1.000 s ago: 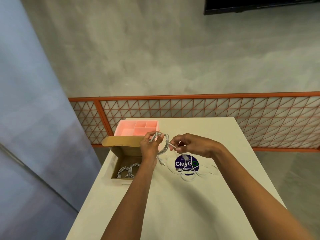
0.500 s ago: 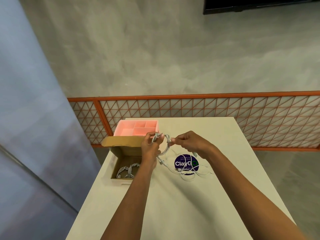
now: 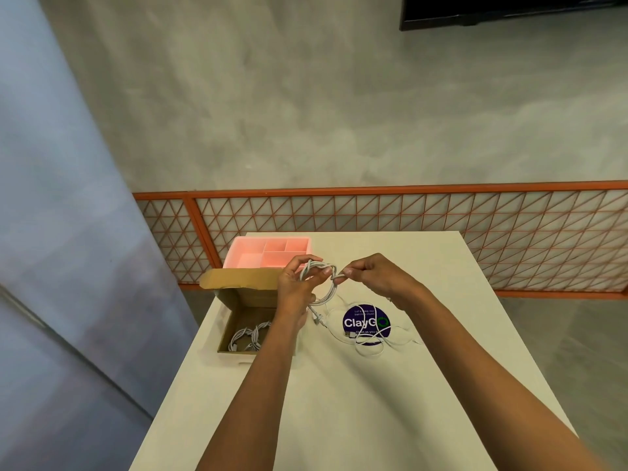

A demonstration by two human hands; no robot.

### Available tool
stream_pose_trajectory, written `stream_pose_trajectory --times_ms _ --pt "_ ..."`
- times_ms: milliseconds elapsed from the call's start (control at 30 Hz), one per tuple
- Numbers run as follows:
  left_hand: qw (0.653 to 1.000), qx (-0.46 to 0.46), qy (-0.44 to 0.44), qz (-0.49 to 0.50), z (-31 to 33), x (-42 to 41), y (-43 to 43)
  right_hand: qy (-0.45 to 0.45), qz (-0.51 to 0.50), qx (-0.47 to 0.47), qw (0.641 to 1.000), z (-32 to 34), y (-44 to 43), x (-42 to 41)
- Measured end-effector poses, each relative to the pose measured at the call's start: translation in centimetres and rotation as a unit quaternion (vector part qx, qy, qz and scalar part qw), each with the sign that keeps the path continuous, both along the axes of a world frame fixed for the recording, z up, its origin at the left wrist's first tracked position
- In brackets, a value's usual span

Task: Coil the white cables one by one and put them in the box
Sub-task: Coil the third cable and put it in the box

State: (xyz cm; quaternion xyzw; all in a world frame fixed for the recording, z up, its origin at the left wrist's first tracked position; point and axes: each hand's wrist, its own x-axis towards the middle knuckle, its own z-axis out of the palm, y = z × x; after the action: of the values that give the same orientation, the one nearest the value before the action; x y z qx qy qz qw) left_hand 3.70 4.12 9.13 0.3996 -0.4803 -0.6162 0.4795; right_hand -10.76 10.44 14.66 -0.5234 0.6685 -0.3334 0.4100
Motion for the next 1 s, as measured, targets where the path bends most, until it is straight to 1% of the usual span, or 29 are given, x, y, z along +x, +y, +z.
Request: stream_pose_trajectory --times_ms 133,200,333,433,500,600,700,800,900,1000 --pt "0.999 -0.034 -0.002 0.025 0.1 -0.2 -0.2 0.011 -0.008 -0.019 1.000 0.1 0.0 0.2" --pt "0.997 -0.064 -0.005 0.033 0.2 -0.5 -0.2 0.037 -0.007 -0.038 0.999 0.2 0.0 0.5" --pt "0.988 -0.135 -0.048 0.050 0.8 -1.1 -0.3 0.106 0.001 -0.087 0.991 1.1 0.4 0.9" --pt "0.985 -0.145 -0.060 0.072 1.0 -1.0 -0.4 0.116 0.013 -0.103 0.988 1.6 0.6 0.7" --pt "0.987 -0.136 -0.051 0.076 0.9 -0.9 -0.4 0.114 0.028 -0.098 0.988 1.9 0.8 0.8" --pt "0.991 -0.114 -0.022 0.068 1.1 -0.7 -0.1 0.087 0.032 -0.091 0.991 1.6 0.8 0.2" --pt "0.997 -0.067 0.001 0.047 1.5 -0.4 0.2 0.021 0.024 -0.086 0.996 1.5 1.2 -0.6" --pt "0.999 -0.029 -0.023 -0.001 2.1 0.1 0.3 -0.014 0.010 -0.090 0.996 1.4 1.4 -1.8" --pt "0.997 -0.027 -0.054 -0.049 2.5 0.5 0.3 -0.046 0.008 -0.089 0.995 0.9 1.2 -2.6" --pt "0.992 -0.026 -0.064 -0.106 2.8 0.8 0.2 -0.084 0.011 -0.096 0.992 0.7 1.1 -3.0"
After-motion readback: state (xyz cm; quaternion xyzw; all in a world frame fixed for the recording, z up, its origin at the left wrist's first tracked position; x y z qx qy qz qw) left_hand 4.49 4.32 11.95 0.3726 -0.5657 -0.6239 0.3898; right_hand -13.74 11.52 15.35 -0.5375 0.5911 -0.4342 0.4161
